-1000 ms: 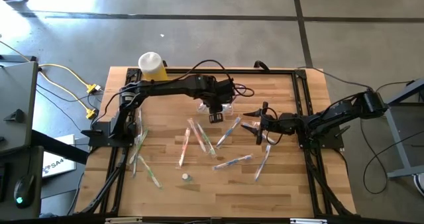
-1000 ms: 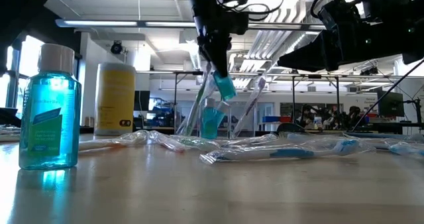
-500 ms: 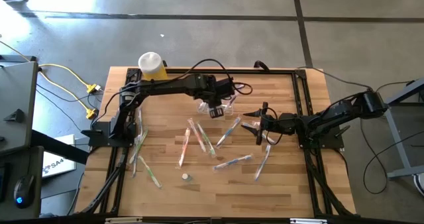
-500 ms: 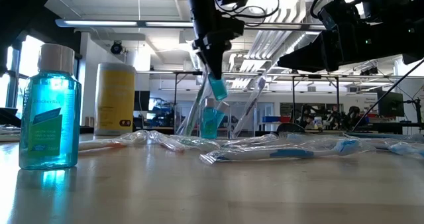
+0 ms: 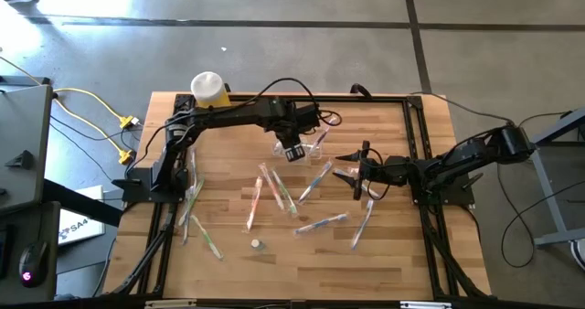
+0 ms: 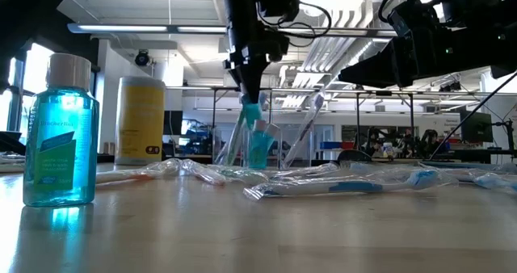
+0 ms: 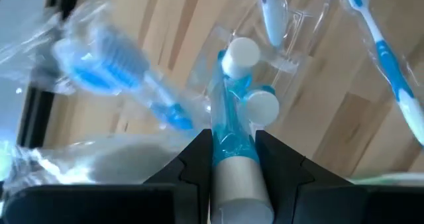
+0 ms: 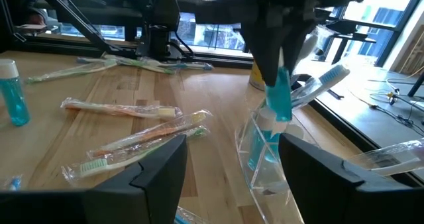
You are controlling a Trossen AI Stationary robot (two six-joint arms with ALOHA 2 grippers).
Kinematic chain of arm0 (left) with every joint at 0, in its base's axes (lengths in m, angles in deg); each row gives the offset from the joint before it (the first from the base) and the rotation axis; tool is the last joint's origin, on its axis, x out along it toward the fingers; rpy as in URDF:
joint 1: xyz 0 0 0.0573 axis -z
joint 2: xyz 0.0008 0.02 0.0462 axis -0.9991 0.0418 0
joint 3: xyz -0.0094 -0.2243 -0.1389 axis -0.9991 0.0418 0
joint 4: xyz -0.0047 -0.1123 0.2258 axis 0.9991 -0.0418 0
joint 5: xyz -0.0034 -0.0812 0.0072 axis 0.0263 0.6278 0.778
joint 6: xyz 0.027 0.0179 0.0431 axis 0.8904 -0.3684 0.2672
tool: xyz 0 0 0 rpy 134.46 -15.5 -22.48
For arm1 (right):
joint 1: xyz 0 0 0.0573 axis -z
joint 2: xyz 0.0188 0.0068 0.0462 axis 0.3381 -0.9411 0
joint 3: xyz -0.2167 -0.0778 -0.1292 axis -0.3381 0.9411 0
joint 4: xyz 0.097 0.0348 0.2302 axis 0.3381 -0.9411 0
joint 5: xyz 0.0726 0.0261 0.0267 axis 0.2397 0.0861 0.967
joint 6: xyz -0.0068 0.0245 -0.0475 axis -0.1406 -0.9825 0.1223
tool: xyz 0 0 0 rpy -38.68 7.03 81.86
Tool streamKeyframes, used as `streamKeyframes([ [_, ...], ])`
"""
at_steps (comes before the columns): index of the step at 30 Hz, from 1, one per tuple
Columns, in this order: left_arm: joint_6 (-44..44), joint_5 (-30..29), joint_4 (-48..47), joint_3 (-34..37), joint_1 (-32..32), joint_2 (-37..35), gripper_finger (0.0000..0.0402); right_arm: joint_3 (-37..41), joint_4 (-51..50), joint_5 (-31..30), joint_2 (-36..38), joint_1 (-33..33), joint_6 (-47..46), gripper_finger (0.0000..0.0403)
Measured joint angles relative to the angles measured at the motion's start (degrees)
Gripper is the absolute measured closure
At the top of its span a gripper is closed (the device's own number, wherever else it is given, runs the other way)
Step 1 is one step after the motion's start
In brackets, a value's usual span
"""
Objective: Pick & Place toothbrushing station
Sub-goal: Put the blue mouthwash into the transparent organizer
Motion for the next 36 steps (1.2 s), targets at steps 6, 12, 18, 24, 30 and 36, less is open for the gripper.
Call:
streamKeyframes([
  [6, 0.66, 0.14, 1.11, 0.06, -0.28, 1.21, 0.0318, 0.00, -0.44, 0.00, 0.00, 0.00, 0.00, 0.0172],
  [12, -0.59, 3.83, -0.80, 0.02, -1.58, 2.15, 0.0318, 0.00, -0.79, 0.01, 0.00, -0.01, 0.00, 0.0172],
  [18, -1.72, 6.41, -3.82, -0.04, -2.48, 3.60, 0.0318, 0.00, -0.88, 0.00, 0.00, 0.00, 0.00, 0.0172],
  [24, -1.40, 7.24, -4.00, 0.15, -2.23, 4.57, 0.0303, 0.02, -1.54, 0.01, 0.00, -0.01, 0.00, 0.0172],
  [30, -1.27, 7.16, -3.56, 0.04, -2.23, 4.53, 0.0198, 0.02, -2.47, 0.00, 0.00, 0.00, 0.00, 0.0172],
  [36, -1.25, 7.08, -3.00, 0.04, -2.23, 4.51, 0.0143, 0.02, -2.95, 0.00, 0.00, 0.00, 0.00, 0.0172],
])
